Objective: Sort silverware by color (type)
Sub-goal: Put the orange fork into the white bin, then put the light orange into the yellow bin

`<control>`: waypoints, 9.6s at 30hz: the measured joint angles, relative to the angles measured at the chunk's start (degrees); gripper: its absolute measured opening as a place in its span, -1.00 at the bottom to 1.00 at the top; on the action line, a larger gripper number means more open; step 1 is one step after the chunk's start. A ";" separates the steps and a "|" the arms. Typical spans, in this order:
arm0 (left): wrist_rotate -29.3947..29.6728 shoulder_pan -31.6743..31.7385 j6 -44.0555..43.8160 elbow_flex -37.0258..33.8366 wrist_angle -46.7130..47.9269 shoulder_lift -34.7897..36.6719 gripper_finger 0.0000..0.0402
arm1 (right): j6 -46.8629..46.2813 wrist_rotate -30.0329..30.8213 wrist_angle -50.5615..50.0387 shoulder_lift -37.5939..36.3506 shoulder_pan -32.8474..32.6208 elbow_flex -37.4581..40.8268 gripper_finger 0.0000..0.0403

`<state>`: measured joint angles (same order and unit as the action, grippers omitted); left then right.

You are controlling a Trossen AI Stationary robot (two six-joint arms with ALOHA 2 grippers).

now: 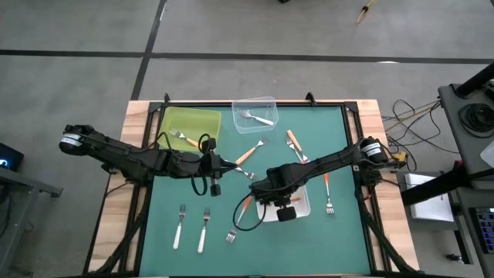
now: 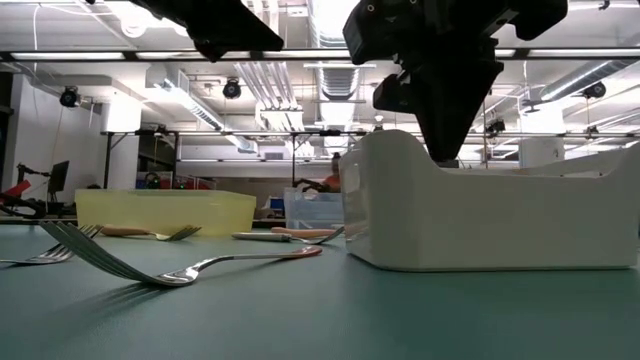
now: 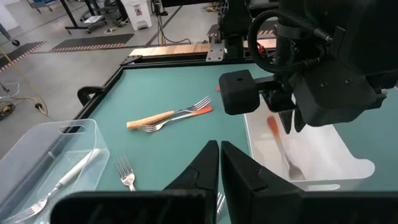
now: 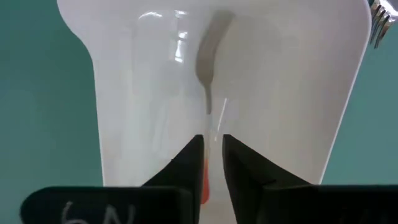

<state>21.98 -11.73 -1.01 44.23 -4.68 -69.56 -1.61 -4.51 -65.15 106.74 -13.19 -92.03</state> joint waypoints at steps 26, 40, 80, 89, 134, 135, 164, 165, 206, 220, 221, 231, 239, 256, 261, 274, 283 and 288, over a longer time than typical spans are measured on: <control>-0.13 -2.02 -37.54 0.04 28.76 0.00 -1.00 | 11.21 6.65 1.27 -10.44 1.89 0.11 -0.65; -7.59 6.74 -41.22 0.02 43.91 0.20 -1.00 | 17.62 6.64 28.66 -29.81 9.32 20.48 -0.68; -12.94 11.10 0.28 0.02 49.79 -5.21 -0.78 | 16.10 7.69 57.16 -37.31 23.74 38.52 -0.69; -5.54 11.28 2.72 0.00 50.88 -11.71 -0.42 | 18.95 7.67 56.90 -37.31 23.74 39.21 -0.69; -7.66 13.79 3.33 -0.01 48.75 -20.96 -0.94 | 19.92 7.65 56.92 -37.31 23.74 39.21 -0.69; -7.83 13.77 2.71 -0.09 48.71 -20.65 -0.94 | 19.52 7.63 56.90 -37.31 23.74 39.21 -0.69; 16.97 12.57 -10.28 17.00 19.95 -8.32 -0.97 | 1.62 16.50 93.82 -26.37 21.57 38.88 -0.69; 18.00 12.57 -10.63 17.41 20.25 -9.12 -0.97 | 1.45 19.15 94.72 -25.69 21.57 38.52 -0.69; 14.47 12.52 -10.14 22.75 16.44 -16.02 -0.95 | 4.20 24.06 98.58 -21.86 21.09 35.08 -0.34; 14.68 12.52 -10.06 22.71 15.91 -16.02 -0.94 | 5.04 24.12 104.48 -18.44 21.07 35.08 -0.95; 14.60 12.52 -10.17 22.71 15.63 -16.00 -0.92 | 5.33 24.41 104.34 -18.48 21.09 35.08 -0.96; 14.56 12.50 -7.87 22.71 16.48 -15.92 -0.86 | 4.68 24.02 97.46 -21.35 21.09 35.10 -0.96; 14.49 12.29 -6.35 22.71 24.36 -12.63 -0.86 | 5.71 23.89 87.85 -26.87 21.09 35.10 -0.96; -10.90 11.61 0.98 16.92 25.91 -13.06 -0.85 | -2.94 23.56 50.19 -34.45 21.09 35.10 -0.96; -10.97 12.25 3.32 14.41 13.45 -17.06 -0.85 | -3.04 23.54 42.63 -34.40 21.09 35.10 -0.96; -16.74 16.85 6.33 18.74 5.76 -31.82 -0.85 | 3.29 19.57 46.13 -37.09 21.09 37.66 -0.96; -17.14 18.27 6.65 19.82 4.65 -35.58 -0.68 | 12.70 18.97 64.80 -40.28 22.42 46.18 -0.96; -17.25 18.18 5.34 19.85 1.79 -36.77 -0.48 | 16.87 11.43 69.49 -43.07 26.17 46.58 -0.96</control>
<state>4.73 6.46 4.33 64.07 -2.89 -106.33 15.26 6.92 4.34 63.67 12.98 -45.45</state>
